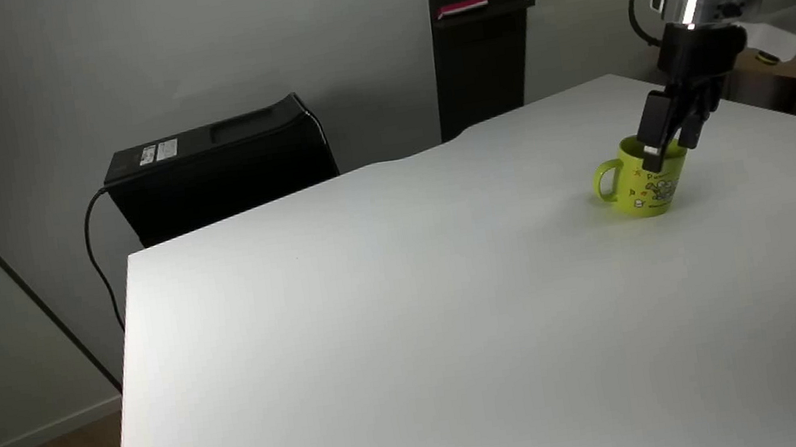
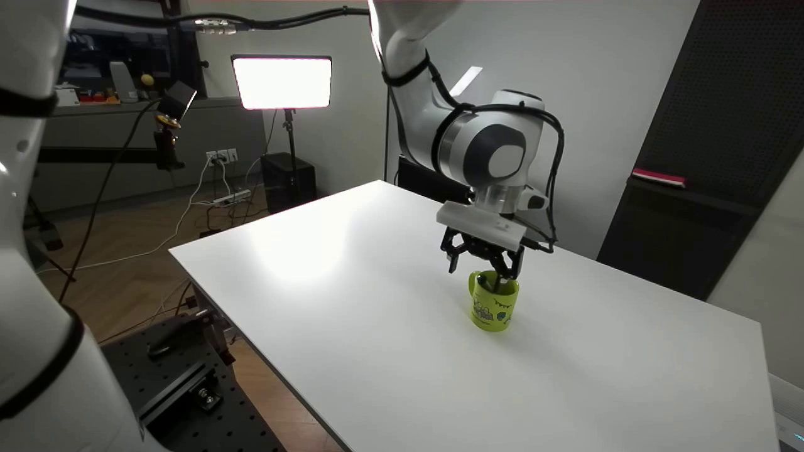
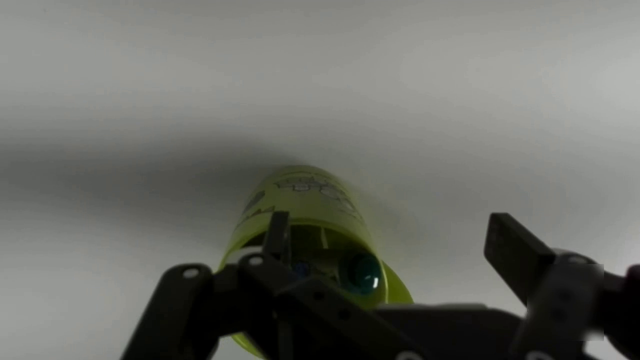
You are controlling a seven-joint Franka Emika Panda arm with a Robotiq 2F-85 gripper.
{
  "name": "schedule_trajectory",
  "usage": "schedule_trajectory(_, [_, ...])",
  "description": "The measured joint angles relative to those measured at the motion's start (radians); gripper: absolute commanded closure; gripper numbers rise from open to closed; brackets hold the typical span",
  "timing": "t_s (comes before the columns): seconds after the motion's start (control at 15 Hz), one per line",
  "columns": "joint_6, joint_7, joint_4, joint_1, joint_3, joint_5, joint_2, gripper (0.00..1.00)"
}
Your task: Put the marker in the mug on the table
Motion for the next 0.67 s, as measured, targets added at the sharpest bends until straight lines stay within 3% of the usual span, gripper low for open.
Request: schedule_trajectory(0.67, [0.028, 0.010, 0.006, -0.002, 0.000, -0.014, 0.001, 0.00])
